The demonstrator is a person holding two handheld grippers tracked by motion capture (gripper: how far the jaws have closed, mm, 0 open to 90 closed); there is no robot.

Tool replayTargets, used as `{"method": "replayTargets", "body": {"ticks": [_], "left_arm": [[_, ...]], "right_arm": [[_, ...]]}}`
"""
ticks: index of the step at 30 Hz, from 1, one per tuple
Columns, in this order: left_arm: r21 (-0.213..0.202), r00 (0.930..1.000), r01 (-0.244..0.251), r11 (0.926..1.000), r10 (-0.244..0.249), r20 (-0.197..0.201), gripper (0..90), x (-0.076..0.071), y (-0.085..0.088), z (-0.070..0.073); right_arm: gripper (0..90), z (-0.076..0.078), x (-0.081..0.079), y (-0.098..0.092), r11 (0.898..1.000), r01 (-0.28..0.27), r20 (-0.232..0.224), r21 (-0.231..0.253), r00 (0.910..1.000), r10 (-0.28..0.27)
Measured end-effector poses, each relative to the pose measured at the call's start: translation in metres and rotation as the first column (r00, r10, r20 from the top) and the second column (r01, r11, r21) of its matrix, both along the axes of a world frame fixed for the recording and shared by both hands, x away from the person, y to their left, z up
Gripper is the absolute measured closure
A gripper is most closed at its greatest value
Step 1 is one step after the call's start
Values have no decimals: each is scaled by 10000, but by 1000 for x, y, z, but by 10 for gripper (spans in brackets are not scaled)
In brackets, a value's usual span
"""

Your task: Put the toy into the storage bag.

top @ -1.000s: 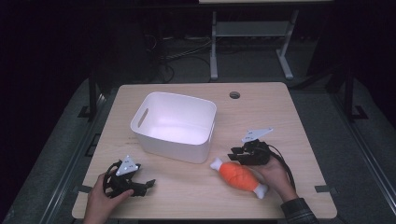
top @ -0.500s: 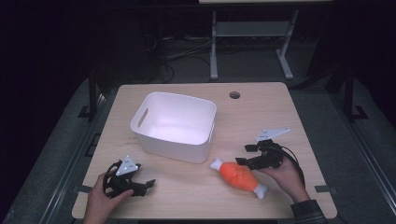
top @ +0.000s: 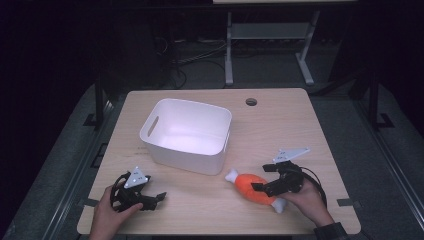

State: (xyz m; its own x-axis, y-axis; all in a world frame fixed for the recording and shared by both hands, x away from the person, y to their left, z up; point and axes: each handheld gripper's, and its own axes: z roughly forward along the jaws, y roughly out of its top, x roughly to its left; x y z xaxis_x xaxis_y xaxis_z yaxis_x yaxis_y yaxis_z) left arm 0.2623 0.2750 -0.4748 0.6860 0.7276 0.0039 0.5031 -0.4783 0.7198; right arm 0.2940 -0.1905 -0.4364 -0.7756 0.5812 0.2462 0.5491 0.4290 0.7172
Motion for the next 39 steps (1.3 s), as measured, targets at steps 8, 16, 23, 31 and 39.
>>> {"method": "replayTargets", "body": {"ticks": [8, 16, 23, 31, 39], "left_arm": [[-6, 10000, -6, 10000, 6, 1, 128, 0, 0, 0], [-4, 10000, -5, 10000, 5, -1, 128, 0, 0, 0], [-4, 10000, -4, 10000, 4, -1, 128, 0, 0, 0], [-4, 10000, -5, 10000, 5, 1, 128, 0, 0, 0], [-2, 10000, -5, 10000, 5, 1, 128, 0, 0, 0]], "right_arm": [[119, -11, 1, 7, 9996, -251, -173, -102, 9995, 250], [105, -20, 1, 13, 9979, -540, -418, -366, 9977, 525], [103, -25, -3, 16, 9965, -692, -406, -459, 9969, 674], [105, -30, -13, 18, 9954, -768, -66, -576, 9970, 765], [137, -34, -20, 20, 9918, -949, 59, -862, 9954, 958]]}}
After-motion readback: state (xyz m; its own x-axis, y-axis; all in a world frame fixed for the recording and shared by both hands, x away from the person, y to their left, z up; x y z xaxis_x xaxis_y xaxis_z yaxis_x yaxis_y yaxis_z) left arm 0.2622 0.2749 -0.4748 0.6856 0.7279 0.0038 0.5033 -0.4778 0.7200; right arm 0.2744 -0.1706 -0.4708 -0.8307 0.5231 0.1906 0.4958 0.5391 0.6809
